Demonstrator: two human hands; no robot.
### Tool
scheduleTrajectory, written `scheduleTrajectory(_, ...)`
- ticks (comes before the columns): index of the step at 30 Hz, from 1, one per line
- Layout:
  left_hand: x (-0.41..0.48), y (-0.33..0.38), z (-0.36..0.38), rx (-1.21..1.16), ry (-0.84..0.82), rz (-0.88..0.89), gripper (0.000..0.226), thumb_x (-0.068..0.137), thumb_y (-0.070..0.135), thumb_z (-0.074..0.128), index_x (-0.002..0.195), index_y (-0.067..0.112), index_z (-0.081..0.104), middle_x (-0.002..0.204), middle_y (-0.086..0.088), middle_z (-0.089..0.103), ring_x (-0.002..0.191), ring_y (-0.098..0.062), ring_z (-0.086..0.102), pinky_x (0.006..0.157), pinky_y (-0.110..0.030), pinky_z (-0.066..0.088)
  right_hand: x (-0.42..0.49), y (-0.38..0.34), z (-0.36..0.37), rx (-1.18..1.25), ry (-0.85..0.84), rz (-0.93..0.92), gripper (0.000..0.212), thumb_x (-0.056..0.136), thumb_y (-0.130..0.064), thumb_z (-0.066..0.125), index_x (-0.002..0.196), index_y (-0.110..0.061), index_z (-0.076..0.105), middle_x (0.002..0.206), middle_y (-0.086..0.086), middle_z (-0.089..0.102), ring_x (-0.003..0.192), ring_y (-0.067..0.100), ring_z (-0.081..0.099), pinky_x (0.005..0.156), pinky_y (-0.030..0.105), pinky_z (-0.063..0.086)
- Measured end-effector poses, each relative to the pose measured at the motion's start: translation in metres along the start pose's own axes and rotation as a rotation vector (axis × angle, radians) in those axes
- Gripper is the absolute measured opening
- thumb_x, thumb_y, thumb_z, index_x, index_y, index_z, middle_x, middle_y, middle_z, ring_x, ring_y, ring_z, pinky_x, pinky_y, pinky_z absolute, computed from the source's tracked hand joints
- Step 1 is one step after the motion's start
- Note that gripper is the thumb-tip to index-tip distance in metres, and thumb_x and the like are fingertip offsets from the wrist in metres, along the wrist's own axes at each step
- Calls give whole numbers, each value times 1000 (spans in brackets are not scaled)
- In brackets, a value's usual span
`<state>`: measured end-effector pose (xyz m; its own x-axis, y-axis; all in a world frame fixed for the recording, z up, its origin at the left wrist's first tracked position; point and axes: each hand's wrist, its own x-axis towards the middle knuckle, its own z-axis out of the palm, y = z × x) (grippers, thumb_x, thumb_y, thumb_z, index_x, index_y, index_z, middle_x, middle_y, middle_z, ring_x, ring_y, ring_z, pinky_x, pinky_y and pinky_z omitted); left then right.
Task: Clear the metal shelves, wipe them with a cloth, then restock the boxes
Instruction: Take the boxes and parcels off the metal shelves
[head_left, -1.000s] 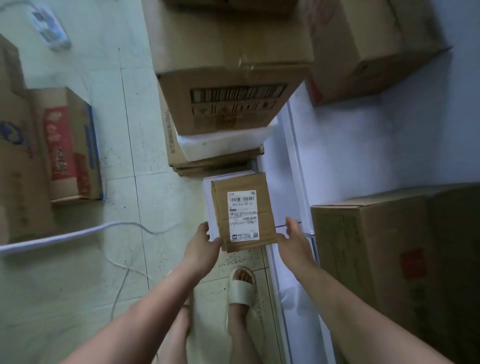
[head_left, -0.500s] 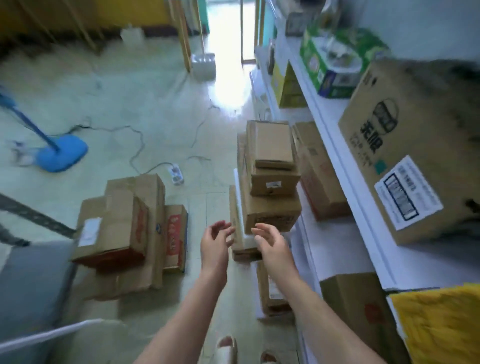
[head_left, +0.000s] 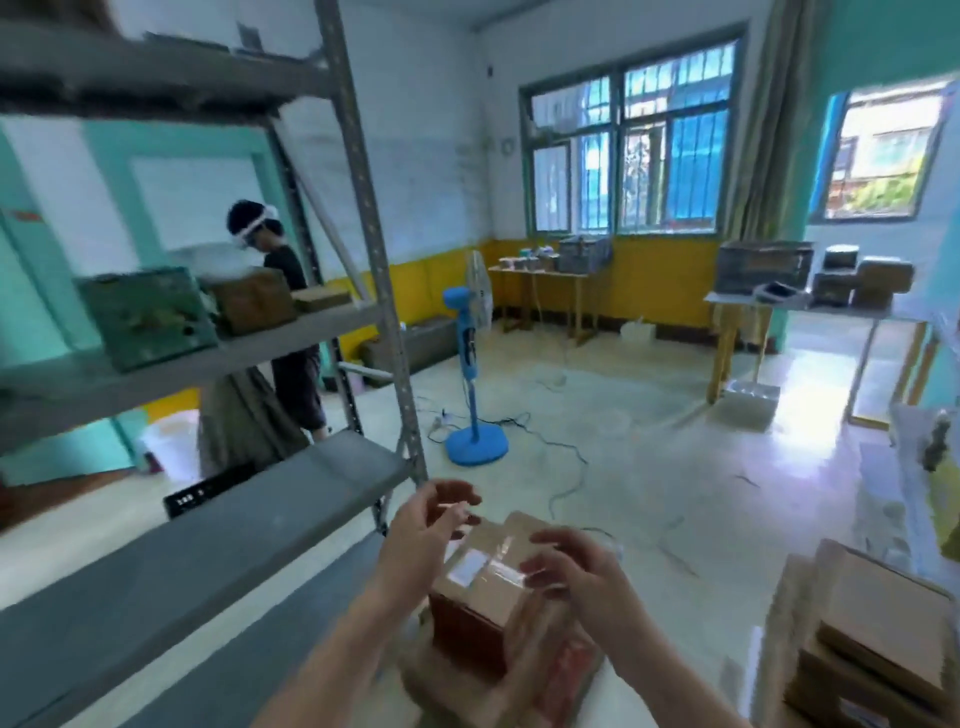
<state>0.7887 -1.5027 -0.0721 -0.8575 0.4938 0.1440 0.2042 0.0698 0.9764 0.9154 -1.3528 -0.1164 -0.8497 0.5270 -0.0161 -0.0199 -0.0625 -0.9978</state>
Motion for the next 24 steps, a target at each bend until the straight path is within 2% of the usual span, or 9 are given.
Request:
scheduleTrajectory(1, 3, 9, -27, 23, 36, 23, 22, 99, 0, 54, 105, 16, 68, 98, -2, 76, 91, -20, 72, 76, -26, 53, 5, -6, 16, -13, -45, -9, 14, 98, 2, 57, 105, -4, 68, 81, 13, 76, 71, 22, 72, 65, 28, 53)
scheduleTrajectory(4, 5, 35, -96, 56, 155, 55, 18, 102, 7, 53, 107, 17, 68, 97, -2, 76, 93, -23, 71, 81, -34, 55, 23, -40, 60, -28, -167, -71, 19, 99, 6, 52, 103, -4, 69, 81, 14, 76, 71, 22, 70, 64, 28, 54)
scheduleTrajectory(8, -2, 43, -155, 96, 249, 98, 17, 100, 3, 54, 106, 12, 67, 98, -4, 75, 92, -23, 72, 77, -32, 53, 41, -75, 113, -60, -285, -158, 21, 101, 3, 49, 105, -6, 68, 84, 11, 76, 76, 22, 72, 70, 32, 55)
scheduleTrajectory(11, -5, 39, -187, 148, 276, 79, 16, 101, 3, 54, 107, 11, 66, 98, -3, 75, 92, -23, 71, 81, -34, 54, 55, -85, 148, -63, -331, -181, 19, 100, 2, 52, 104, -7, 68, 83, 10, 76, 79, 25, 71, 69, 32, 54)
scheduleTrajectory(15, 3, 43, -245, 311, 276, 114, 17, 98, 8, 59, 105, 20, 68, 100, 6, 74, 90, -14, 70, 76, -22, 52, 83, -101, 209, -72, -401, -219, 19, 101, -1, 52, 105, -8, 69, 87, 9, 76, 83, 25, 72, 80, 40, 56)
scheduleTrajectory(18, 19, 50, -301, 406, 290, 145, 16, 98, 9, 60, 105, 22, 68, 100, 10, 74, 90, -10, 70, 79, -18, 51, 112, -114, 265, -105, -431, -263, 18, 103, -5, 51, 107, -11, 68, 89, 6, 76, 87, 24, 73, 86, 44, 58)
scheduleTrajectory(24, 75, 63, -396, 417, 322, 225, 16, 99, 9, 59, 106, 21, 68, 99, 6, 74, 87, -7, 69, 75, -20, 51, 162, -140, 369, -179, -424, -369, 19, 102, -6, 52, 108, -16, 67, 89, 7, 77, 87, 27, 72, 76, 37, 57)
